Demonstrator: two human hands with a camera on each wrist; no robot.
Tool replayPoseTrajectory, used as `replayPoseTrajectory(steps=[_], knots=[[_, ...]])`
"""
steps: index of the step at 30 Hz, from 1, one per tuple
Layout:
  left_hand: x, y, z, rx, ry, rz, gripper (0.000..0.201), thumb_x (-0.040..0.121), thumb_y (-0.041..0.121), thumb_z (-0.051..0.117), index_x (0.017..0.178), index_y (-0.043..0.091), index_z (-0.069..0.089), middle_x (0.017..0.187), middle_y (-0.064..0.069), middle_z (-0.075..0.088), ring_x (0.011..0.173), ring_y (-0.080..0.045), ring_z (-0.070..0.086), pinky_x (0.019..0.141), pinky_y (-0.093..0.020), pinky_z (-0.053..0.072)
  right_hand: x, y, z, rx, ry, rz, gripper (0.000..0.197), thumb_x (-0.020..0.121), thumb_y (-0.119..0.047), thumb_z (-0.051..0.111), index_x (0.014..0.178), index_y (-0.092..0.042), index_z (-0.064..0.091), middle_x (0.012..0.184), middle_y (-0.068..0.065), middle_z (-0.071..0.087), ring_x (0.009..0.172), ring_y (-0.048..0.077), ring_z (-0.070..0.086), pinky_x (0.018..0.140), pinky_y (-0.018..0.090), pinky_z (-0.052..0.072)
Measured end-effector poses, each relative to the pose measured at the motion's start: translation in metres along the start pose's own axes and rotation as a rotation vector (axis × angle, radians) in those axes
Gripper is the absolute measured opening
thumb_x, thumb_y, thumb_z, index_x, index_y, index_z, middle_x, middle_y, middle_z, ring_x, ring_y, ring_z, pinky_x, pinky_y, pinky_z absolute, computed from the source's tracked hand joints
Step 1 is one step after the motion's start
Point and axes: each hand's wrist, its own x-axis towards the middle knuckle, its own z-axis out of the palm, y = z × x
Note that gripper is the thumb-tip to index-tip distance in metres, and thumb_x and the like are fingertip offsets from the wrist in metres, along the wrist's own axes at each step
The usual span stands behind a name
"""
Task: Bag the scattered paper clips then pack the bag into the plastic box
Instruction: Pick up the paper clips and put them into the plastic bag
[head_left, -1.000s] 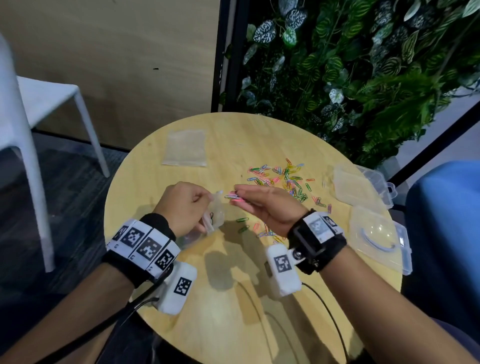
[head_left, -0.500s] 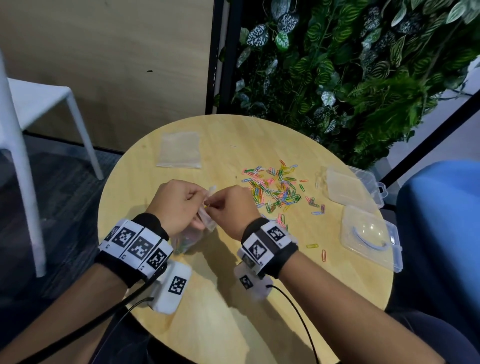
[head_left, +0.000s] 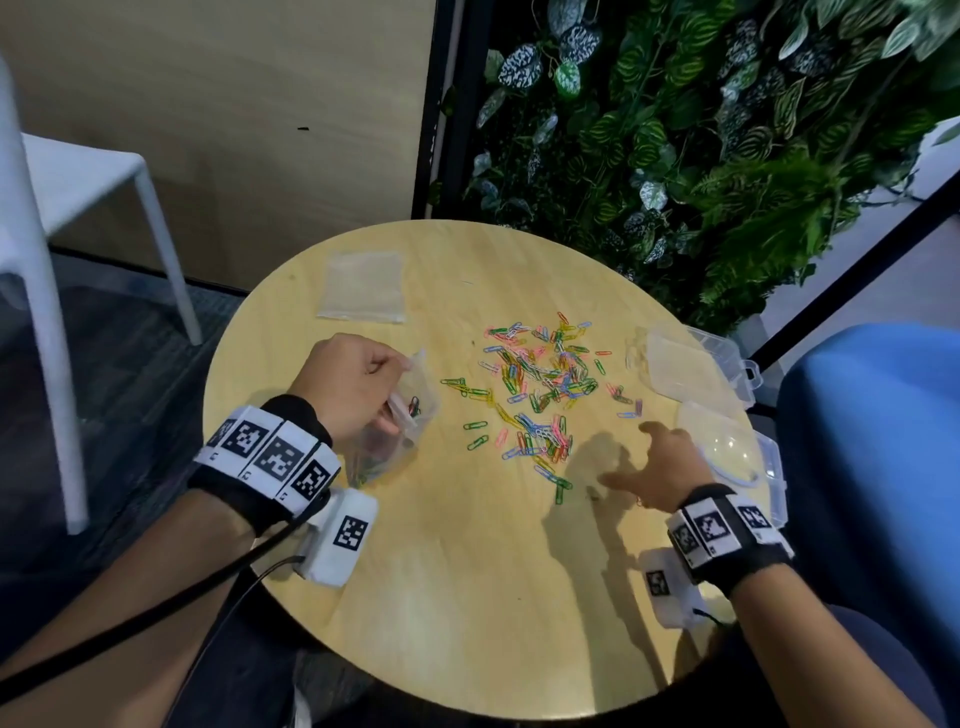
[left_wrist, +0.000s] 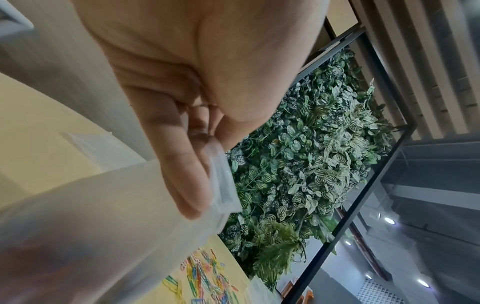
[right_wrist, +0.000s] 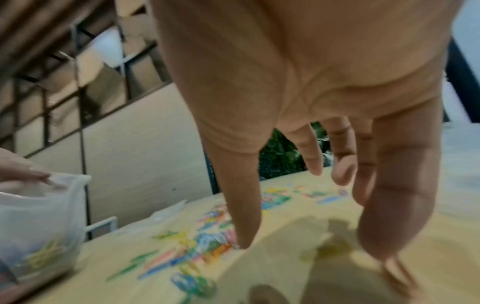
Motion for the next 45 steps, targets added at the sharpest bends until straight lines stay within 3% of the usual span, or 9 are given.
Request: replayPoseTrajectory(steps=[4,13,17,25,28,31,36,40,45], knots=[[-0.003,0.0,0.003,0.022,-0.024,0.007,0.022,0.1,0.016,0.052,0.1,0.01,0.074,0.067,-0.002,0.074,0.054,-0.029,0.073,0.05,-0.025,0.057,-0.006,-0.001,0.025,-0.049,-0.079,0.007,0.108,0.052,-0.065,0.081,0.137,-0.013,0.038,0.125,0.012,0.043,0.109,0.03,0.055,0.095,0.036,0.049],[-0.008,-0.003,0.004,0.013,-0.088,0.013,0.022,0.099,0.016,0.055,0.088,0.022,0.072,0.069,-0.009,0.075,0.051,-0.025,0.072,0.056,-0.036,0.06,0.018,-0.063,0.047,0.125,-0.027,-0.261,0.091,0.06,-0.044,0.086,0.138,-0.018,0.045,0.121,0.009,0.046,0.106,0.024,0.056,0.088,0.022,0.041],[-0.007,0.0,0.006,0.021,-0.109,0.016,0.024,0.099,0.017,0.056,0.094,0.002,0.073,0.073,-0.017,0.075,0.054,-0.03,0.072,0.06,-0.043,0.062,0.027,-0.072,0.049,0.085,0.038,-0.364,0.065,0.074,-0.039,0.078,0.132,-0.023,0.054,0.118,0.009,0.047,0.101,0.025,0.056,0.086,0.021,0.039],[-0.001,-0.001,0.01,0.052,-0.114,0.019,0.022,0.098,0.019,0.058,0.096,0.005,0.074,0.07,-0.014,0.075,0.055,-0.032,0.073,0.063,-0.046,0.062,0.031,-0.084,0.043,-0.093,0.106,-0.354,0.018,0.088,-0.019,0.061,0.095,-0.009,0.074,0.087,0.009,0.069,0.08,0.025,0.059,0.067,0.025,0.043],[0.0,0.0,0.011,0.051,-0.105,0.022,0.021,0.098,0.018,0.058,0.097,0.006,0.075,0.071,-0.016,0.075,0.056,-0.033,0.073,0.063,-0.044,0.062,0.042,-0.065,0.031,0.191,0.061,-0.188,0.015,0.08,-0.025,0.074,0.083,-0.011,0.078,0.081,0.009,0.074,0.073,0.024,0.063,0.066,0.028,0.051],[0.002,-0.001,0.013,0.055,-0.108,0.024,0.021,0.098,0.017,0.057,0.096,0.005,0.075,0.07,-0.017,0.074,0.057,-0.034,0.073,0.064,-0.045,0.062,0.037,-0.054,0.024,1.033,-0.138,0.012,0.009,0.08,-0.007,0.074,0.074,0.0,0.074,0.088,0.024,0.072,0.077,0.031,0.068,0.078,0.039,0.06],[0.006,-0.003,0.016,0.071,-0.107,0.021,0.023,0.101,0.011,0.05,0.099,0.01,0.073,0.068,-0.015,0.074,0.055,-0.033,0.072,0.054,-0.031,0.059,0.009,-0.085,-0.002,1.737,-0.598,0.0,0.011,0.089,-0.001,0.058,0.096,0.001,0.066,0.087,0.008,0.068,0.079,0.01,0.069,0.069,0.015,0.057],[0.004,-0.001,0.021,0.065,-0.092,0.048,0.025,0.102,0.012,0.046,0.097,0.014,0.071,0.068,-0.015,0.074,0.053,-0.029,0.072,0.049,-0.029,0.057,-0.022,-0.127,-0.003,1.647,-0.743,-0.146,0.012,0.091,0.003,0.053,0.097,0.004,0.064,0.087,0.009,0.069,0.083,0.011,0.067,0.065,0.013,0.056],[0.004,-0.005,0.027,0.1,-0.044,0.123,0.024,0.102,0.014,0.046,0.095,0.012,0.069,0.078,-0.01,0.074,0.047,-0.026,0.07,0.044,-0.032,0.054,-0.03,-0.163,0.018,1.254,-0.563,-0.273,0.002,0.083,0.006,0.065,0.081,0.006,0.066,0.077,0.014,0.066,0.062,0.012,0.066,0.074,0.021,0.058]])
